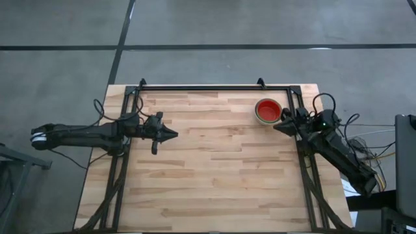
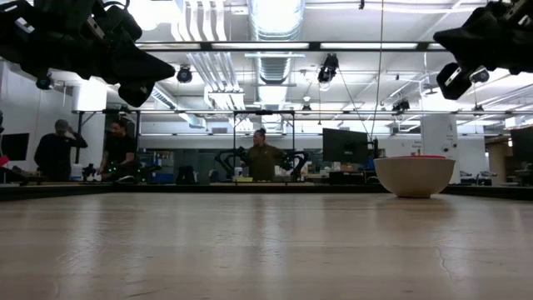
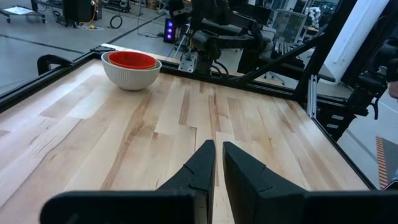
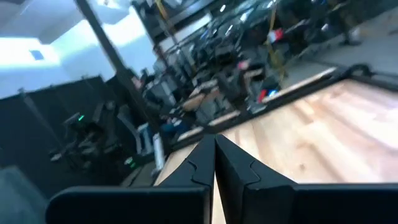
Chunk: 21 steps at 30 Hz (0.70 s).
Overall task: Nest bowls inside each other
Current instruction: Return to Home Position
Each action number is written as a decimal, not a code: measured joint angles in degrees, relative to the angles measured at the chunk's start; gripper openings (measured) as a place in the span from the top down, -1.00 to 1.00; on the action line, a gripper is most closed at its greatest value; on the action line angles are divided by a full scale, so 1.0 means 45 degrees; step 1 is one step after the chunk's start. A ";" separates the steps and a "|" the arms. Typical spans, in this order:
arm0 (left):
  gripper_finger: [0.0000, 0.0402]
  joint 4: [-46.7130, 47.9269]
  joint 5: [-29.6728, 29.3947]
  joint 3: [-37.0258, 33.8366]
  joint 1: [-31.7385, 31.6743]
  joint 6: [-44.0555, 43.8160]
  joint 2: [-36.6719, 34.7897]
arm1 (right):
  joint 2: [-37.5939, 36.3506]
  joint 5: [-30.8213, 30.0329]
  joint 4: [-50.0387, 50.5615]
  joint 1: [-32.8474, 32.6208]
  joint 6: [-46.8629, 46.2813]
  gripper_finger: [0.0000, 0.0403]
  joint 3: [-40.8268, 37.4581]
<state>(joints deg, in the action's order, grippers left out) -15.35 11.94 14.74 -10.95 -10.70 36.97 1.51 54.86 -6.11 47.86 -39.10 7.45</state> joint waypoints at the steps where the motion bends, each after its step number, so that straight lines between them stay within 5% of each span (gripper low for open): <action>1: 0.83 0.0000 0.0000 0.0000 -0.0002 0.0000 0.0000 | 0.0003 -0.0234 -0.0354 0.0003 -0.0112 0.96 -0.0125; 21: 0.83 0.0000 0.0000 0.0000 0.0000 0.0000 0.0000 | 0.0008 -0.1901 -0.0860 0.0003 0.1259 0.96 -0.0908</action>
<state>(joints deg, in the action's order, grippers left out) -15.35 11.94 14.74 -10.95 -10.70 36.97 1.54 46.30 -9.99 47.88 -33.44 3.37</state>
